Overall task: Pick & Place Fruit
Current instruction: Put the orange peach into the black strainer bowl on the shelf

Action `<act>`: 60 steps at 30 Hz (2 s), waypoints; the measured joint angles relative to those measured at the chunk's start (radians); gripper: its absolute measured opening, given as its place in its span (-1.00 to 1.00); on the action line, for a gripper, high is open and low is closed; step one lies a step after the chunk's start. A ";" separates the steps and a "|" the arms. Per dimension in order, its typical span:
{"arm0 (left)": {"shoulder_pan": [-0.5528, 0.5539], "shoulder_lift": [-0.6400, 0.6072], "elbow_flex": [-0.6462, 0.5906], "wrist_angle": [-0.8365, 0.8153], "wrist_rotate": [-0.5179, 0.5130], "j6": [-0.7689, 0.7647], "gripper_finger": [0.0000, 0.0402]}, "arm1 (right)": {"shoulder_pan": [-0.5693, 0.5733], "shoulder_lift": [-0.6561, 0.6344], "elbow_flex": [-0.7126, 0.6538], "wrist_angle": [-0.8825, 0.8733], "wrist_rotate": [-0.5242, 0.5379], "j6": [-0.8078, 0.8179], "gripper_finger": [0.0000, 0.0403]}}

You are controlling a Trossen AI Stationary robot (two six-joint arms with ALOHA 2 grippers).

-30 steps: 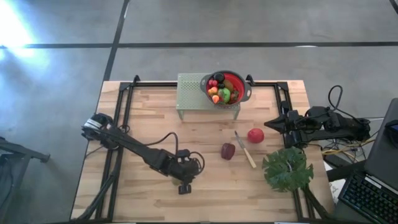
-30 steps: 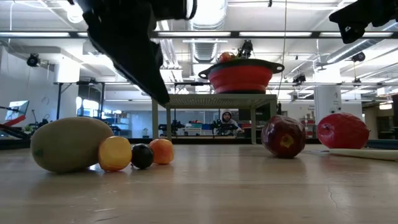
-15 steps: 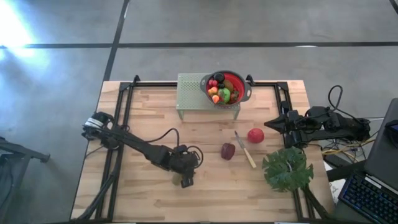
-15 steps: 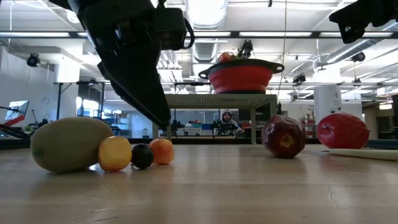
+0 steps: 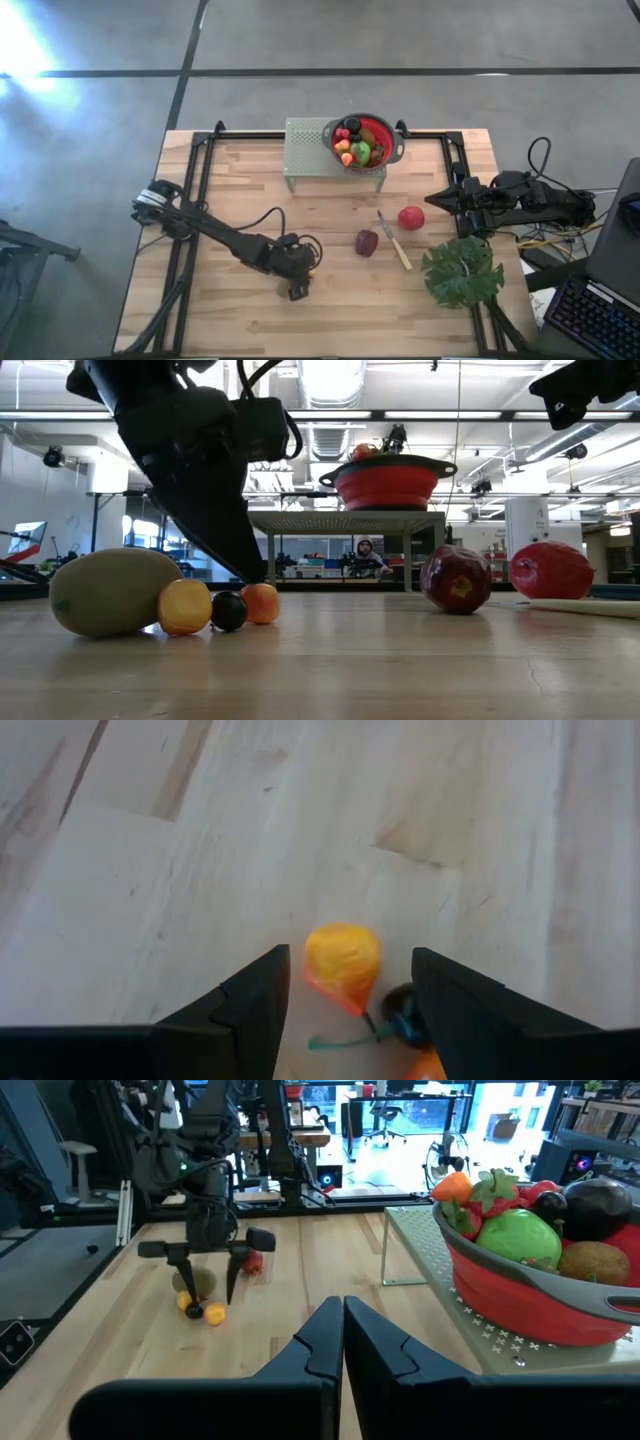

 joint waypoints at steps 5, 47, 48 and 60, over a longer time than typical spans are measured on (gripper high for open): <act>0.003 0.000 -0.021 0.017 -0.019 0.001 0.08 | 0.000 0.000 0.000 0.000 0.000 0.000 -0.96; 0.006 0.065 -0.070 0.202 0.024 0.061 -0.46 | 0.000 0.000 0.000 0.000 0.000 0.000 -0.96; 0.006 0.065 -0.065 0.199 0.027 0.061 -0.46 | 0.000 0.000 0.000 0.000 0.000 0.000 -0.96; 0.018 0.064 0.038 0.173 0.043 0.180 -0.40 | 0.000 0.000 0.000 0.000 0.000 0.000 -0.96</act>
